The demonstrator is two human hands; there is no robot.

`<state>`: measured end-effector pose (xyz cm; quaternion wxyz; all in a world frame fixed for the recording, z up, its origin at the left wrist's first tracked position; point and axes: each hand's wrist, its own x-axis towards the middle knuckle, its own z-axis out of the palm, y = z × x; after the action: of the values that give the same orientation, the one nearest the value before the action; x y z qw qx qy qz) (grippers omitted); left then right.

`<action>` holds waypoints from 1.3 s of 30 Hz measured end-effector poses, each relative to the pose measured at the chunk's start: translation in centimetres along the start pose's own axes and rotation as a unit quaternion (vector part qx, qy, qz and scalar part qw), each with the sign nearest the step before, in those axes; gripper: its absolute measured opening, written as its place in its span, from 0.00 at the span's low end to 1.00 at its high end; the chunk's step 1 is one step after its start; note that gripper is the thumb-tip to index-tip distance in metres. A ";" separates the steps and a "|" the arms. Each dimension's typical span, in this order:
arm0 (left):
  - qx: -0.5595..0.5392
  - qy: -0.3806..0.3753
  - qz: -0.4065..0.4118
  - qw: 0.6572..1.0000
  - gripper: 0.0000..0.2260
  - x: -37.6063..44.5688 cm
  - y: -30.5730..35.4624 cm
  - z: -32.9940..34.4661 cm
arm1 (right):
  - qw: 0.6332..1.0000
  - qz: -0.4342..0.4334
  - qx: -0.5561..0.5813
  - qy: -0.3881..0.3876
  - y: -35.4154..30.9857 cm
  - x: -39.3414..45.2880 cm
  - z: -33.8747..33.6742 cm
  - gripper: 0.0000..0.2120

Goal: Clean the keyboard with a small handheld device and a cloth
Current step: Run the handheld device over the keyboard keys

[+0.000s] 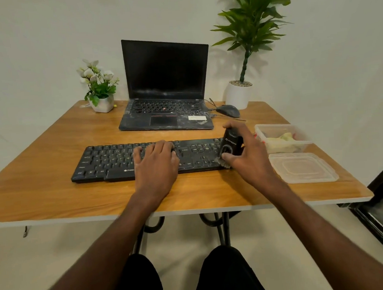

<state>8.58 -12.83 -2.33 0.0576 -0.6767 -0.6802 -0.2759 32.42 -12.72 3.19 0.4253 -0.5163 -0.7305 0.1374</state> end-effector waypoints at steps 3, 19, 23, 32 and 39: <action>0.003 0.000 -0.001 1.000 0.15 0.0 0.0 0.0 | 0.999 0.009 -0.009 0.042 0.2 0.1 -0.1 0.37; 0.003 0.002 -0.001 1.000 0.15 0.1 -0.2 0.3 | 0.994 0.061 0.085 0.028 0.0 1.5 -1.6 0.36; 0.007 0.001 -0.002 1.000 0.15 0.1 -0.2 0.4 | 0.911 0.207 0.351 0.065 0.3 2.2 -2.2 0.31; 0.007 -0.002 -0.003 1.000 0.15 0.1 -0.2 0.3 | 0.825 0.285 0.484 0.067 0.6 3.5 -3.0 0.34; 0.009 -0.003 -0.004 1.000 0.15 0.1 -0.1 0.3 | 0.824 0.288 0.483 0.066 1.1 3.2 -2.8 0.34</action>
<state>8.51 -12.61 -2.55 0.0605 -0.6742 -0.6854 -0.2685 34.96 -10.11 5.71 0.6086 -0.4390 -0.3593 0.5548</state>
